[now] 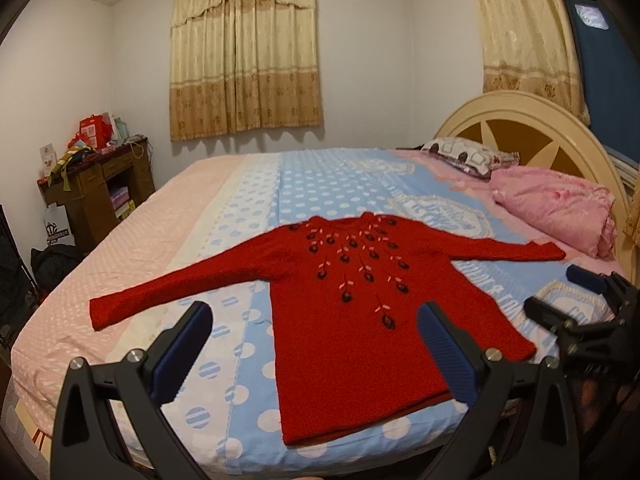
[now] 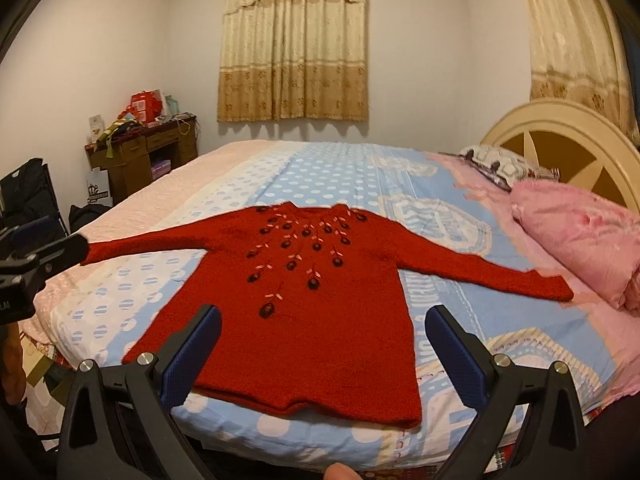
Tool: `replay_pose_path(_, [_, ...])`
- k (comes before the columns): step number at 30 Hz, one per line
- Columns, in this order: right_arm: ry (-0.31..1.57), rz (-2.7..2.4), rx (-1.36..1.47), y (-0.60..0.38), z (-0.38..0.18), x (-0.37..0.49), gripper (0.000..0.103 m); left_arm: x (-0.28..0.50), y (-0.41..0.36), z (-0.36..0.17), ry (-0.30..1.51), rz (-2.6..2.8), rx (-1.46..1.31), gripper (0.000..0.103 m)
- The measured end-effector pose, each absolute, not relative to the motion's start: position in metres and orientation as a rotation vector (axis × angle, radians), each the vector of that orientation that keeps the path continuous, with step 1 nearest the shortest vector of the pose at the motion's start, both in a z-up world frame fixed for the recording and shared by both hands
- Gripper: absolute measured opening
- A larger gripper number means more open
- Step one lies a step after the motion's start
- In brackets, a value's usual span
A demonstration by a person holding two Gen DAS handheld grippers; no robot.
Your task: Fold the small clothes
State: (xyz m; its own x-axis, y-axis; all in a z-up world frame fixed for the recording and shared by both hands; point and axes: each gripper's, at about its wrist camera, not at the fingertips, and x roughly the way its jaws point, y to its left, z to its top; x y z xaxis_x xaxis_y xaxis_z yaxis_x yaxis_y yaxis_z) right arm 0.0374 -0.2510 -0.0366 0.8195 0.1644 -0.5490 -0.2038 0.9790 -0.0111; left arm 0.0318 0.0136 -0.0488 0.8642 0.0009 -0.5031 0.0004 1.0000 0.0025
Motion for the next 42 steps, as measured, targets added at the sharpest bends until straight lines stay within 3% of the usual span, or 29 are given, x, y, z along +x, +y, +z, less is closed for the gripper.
replay_pose_path(14, [0.757,0.014,-0.022,-0.336,-0.114,0.127,0.102,0.135,0.02,-0.095,0.669,-0.027,0.063,0.103])
replay_pose_path(30, [0.799,-0.308,0.217,-0.524,-0.126,0.196,0.101,0.252,0.007,-0.129,0.707,-0.053,0.101,0.103])
replay_pose_path(32, [0.799,-0.346,0.253,-0.548,-0.125,0.2,0.098,0.261,0.012,-0.138,0.726,-0.041,0.081,0.103])
replay_pose_path(35, [0.815,-0.393,0.327,-0.584,-0.126,0.209,0.086,0.269,0.02,-0.15,0.748,-0.026,0.053,0.103])
replay_pose_path(42, [0.855,-0.443,0.514,-0.637,-0.14,0.223,0.077,0.276,0.028,-0.166,0.773,-0.006,0.03,0.103])
